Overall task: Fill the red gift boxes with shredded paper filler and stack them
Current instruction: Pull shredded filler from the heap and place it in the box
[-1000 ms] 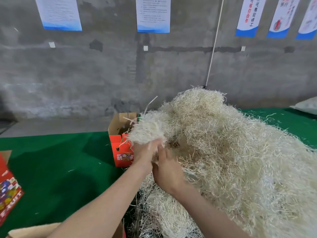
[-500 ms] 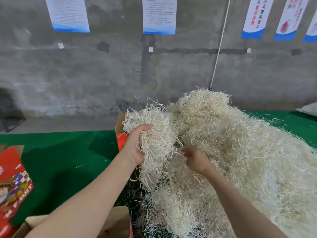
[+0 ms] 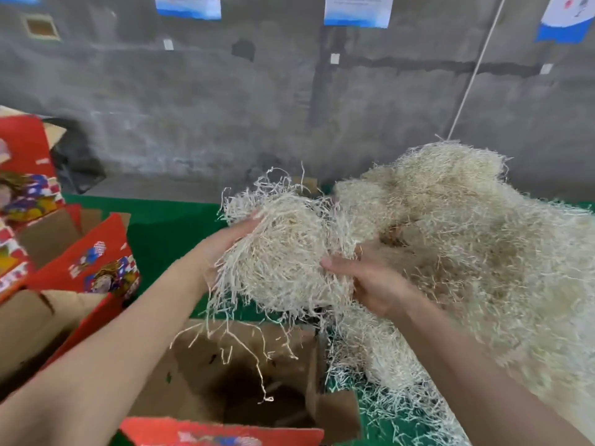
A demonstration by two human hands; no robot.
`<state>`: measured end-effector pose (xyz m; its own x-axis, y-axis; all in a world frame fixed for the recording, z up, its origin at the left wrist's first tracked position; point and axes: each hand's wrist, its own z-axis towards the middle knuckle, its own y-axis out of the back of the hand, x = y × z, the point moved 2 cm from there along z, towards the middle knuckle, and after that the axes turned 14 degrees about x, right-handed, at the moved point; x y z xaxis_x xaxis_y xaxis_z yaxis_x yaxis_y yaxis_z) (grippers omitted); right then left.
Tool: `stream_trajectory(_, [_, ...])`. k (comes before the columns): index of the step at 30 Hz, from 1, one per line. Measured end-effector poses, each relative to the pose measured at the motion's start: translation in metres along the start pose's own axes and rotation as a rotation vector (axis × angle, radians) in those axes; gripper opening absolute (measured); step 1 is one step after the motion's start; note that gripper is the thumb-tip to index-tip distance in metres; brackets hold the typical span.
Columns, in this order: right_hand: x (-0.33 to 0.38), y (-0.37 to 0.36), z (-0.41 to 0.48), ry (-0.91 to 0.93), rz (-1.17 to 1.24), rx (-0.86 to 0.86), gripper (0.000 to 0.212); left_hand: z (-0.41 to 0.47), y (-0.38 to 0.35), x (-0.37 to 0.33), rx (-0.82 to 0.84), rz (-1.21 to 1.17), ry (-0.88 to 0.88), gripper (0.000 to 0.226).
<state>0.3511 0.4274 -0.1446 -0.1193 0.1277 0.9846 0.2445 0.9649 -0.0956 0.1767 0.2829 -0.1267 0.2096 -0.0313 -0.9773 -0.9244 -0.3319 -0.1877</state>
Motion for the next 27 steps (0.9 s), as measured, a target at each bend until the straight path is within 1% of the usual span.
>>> stream_trajectory(1, [-0.008, -0.006, 0.002, -0.025, -0.007, -0.025, 0.128, -0.009, 0.007, 0.004, 0.009, 0.000, 0.035, 0.083])
stream_trajectory(2, [-0.016, -0.013, 0.003, -0.051, 0.002, -0.045, 0.131, -0.017, 0.017, 0.011, 0.016, -0.006, 0.085, 0.093])
stream_trajectory(3, [-0.025, -0.020, 0.003, -0.075, 0.011, -0.049, 0.135, -0.028, 0.024, 0.019, 0.003, 0.009, 0.159, 0.108])
stream_trajectory(4, [-0.032, -0.028, 0.003, -0.099, 0.012, -0.059, 0.139, -0.040, 0.033, 0.030, -0.025, 0.029, 0.224, 0.116])
stream_trajectory(5, [-0.039, -0.036, 0.003, -0.110, 0.019, -0.064, 0.140, -0.051, 0.045, 0.042, -0.054, 0.046, 0.242, 0.115])
stream_trajectory(6, [-0.045, -0.043, 0.003, -0.112, 0.044, -0.074, 0.138, -0.060, 0.054, 0.052, -0.058, 0.046, 0.245, 0.104])
stream_trajectory(8, [-0.053, -0.057, 0.005, -0.095, 0.139, -0.060, 0.124, -0.073, 0.066, 0.067, -0.082, -0.016, 0.275, 0.062])
stream_trajectory(9, [-0.056, -0.064, 0.005, -0.088, 0.179, -0.024, 0.110, -0.078, 0.072, 0.076, -0.088, -0.043, 0.277, 0.048])
stream_trajectory(10, [-0.058, -0.070, 0.002, -0.074, 0.196, 0.022, 0.087, -0.080, 0.075, 0.084, -0.082, -0.060, 0.280, 0.050])
stream_trajectory(11, [-0.064, -0.077, 0.003, -0.064, 0.198, 0.067, 0.069, -0.084, 0.078, 0.091, -0.072, -0.084, 0.280, 0.063])
stream_trajectory(12, [-0.069, -0.085, 0.004, -0.067, 0.195, 0.072, 0.056, -0.085, 0.079, 0.097, -0.052, -0.109, 0.288, 0.082])
stream_trajectory(14, [-0.081, -0.101, 0.011, -0.099, 0.125, -0.032, 0.051, -0.088, 0.079, 0.105, 0.029, -0.147, 0.324, 0.111])
stream_trajectory(15, [-0.088, -0.108, 0.016, -0.109, 0.087, -0.086, 0.052, -0.088, 0.077, 0.108, 0.077, -0.109, 0.359, 0.124])
stream_trajectory(16, [-0.094, -0.115, 0.020, -0.109, 0.056, -0.122, 0.052, -0.089, 0.074, 0.109, 0.112, -0.064, 0.399, 0.127])
stream_trajectory(18, [-0.100, -0.129, 0.029, -0.128, 0.010, -0.138, 0.046, -0.088, 0.067, 0.113, 0.099, 0.048, 0.468, 0.109])
stream_trajectory(19, [-0.101, -0.132, 0.033, -0.149, 0.001, -0.129, 0.044, -0.087, 0.066, 0.117, 0.075, 0.096, 0.495, 0.108])
stream_trajectory(20, [-0.100, -0.135, 0.034, -0.162, 0.003, -0.108, 0.043, -0.086, 0.067, 0.122, 0.052, 0.129, 0.515, 0.110])
stream_trajectory(21, [-0.097, -0.135, 0.034, -0.164, 0.020, -0.089, 0.044, -0.085, 0.070, 0.125, 0.023, 0.142, 0.524, 0.103])
stream_trajectory(22, [-0.094, -0.133, 0.031, -0.162, 0.039, -0.080, 0.047, -0.084, 0.075, 0.125, -0.029, 0.144, 0.518, 0.085])
stream_trajectory(23, [-0.093, -0.127, 0.027, -0.175, 0.053, -0.094, 0.058, -0.083, 0.083, 0.124, -0.078, 0.125, 0.506, 0.071])
stream_trajectory(24, [-0.093, -0.119, 0.023, -0.189, 0.076, -0.122, 0.073, -0.082, 0.092, 0.122, -0.119, 0.104, 0.500, 0.065])
stream_trajectory(25, [-0.095, -0.110, 0.018, -0.200, 0.106, -0.136, 0.092, -0.083, 0.101, 0.121, -0.132, 0.097, 0.499, 0.069])
stream_trajectory(26, [-0.097, -0.104, 0.013, -0.204, 0.131, -0.135, 0.097, -0.084, 0.107, 0.119, -0.133, 0.102, 0.493, 0.073])
stream_trajectory(27, [-0.098, -0.101, 0.009, -0.208, 0.151, -0.119, 0.094, -0.085, 0.109, 0.117, -0.122, 0.110, 0.482, 0.074])
